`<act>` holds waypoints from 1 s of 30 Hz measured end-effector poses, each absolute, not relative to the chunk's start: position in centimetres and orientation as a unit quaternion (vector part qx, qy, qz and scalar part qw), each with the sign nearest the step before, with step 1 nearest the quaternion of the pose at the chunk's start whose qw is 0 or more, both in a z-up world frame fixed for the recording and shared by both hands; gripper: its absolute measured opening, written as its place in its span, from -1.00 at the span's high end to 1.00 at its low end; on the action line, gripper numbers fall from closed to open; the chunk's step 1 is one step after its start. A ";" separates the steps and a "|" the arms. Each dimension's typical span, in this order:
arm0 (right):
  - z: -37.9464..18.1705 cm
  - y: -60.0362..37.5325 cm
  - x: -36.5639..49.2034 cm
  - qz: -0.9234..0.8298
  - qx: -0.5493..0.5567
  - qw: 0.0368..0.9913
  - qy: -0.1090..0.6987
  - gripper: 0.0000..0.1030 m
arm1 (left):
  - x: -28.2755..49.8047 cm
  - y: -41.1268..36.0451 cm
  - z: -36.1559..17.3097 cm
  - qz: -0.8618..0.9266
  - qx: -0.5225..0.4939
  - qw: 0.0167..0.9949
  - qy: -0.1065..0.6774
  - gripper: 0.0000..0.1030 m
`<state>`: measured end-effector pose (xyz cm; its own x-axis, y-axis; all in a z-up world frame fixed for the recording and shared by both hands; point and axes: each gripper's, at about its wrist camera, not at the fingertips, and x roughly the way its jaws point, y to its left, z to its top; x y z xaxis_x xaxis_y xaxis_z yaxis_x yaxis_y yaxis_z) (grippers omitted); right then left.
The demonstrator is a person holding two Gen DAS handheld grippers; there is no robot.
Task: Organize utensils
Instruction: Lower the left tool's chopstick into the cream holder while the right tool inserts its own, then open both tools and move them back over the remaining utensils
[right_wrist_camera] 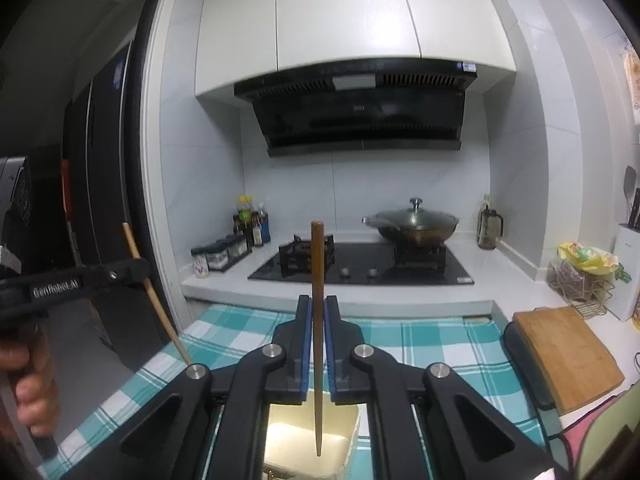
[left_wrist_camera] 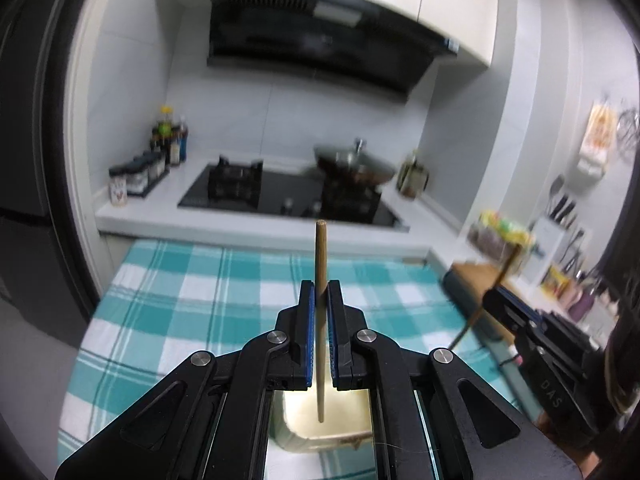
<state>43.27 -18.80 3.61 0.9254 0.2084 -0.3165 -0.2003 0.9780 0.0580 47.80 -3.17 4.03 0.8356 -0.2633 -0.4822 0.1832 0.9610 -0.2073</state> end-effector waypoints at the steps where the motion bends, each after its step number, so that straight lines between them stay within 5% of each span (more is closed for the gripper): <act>1: 2.6 -18.3 44.3 0.106 0.005 0.977 0.183 0.88 | 48.4 -3.6 2.8 -0.116 -0.070 0.951 0.277 0.92; 9: -3.9 -17.8 48.3 0.115 0.023 0.941 0.316 0.87 | 50.4 -5.5 -3.6 -0.128 -0.065 0.916 0.374 0.90; 11: -4.5 -17.8 48.5 0.104 0.019 0.937 0.332 0.86 | 50.5 -5.2 -3.6 -0.123 -0.083 0.908 0.391 0.55; 14: -3.3 -18.8 47.3 0.109 0.042 0.939 0.323 0.44 | 49.4 -3.8 -1.6 -0.132 -0.117 0.910 0.376 0.03; 17: -0.9 -20.0 45.6 0.106 0.050 0.950 0.288 0.09 | 47.3 -2.3 1.2 -0.137 -0.118 0.917 0.356 -0.11; 23: 2.8 -22.7 39.0 0.123 0.045 0.959 0.251 0.00 | 38.8 1.2 2.7 -0.147 -0.063 0.925 0.343 -0.68; 30: -3.1 -26.0 28.8 0.097 -0.004 0.957 0.275 -0.02 | 27.2 5.8 -7.9 -0.090 -0.028 0.918 0.385 -0.69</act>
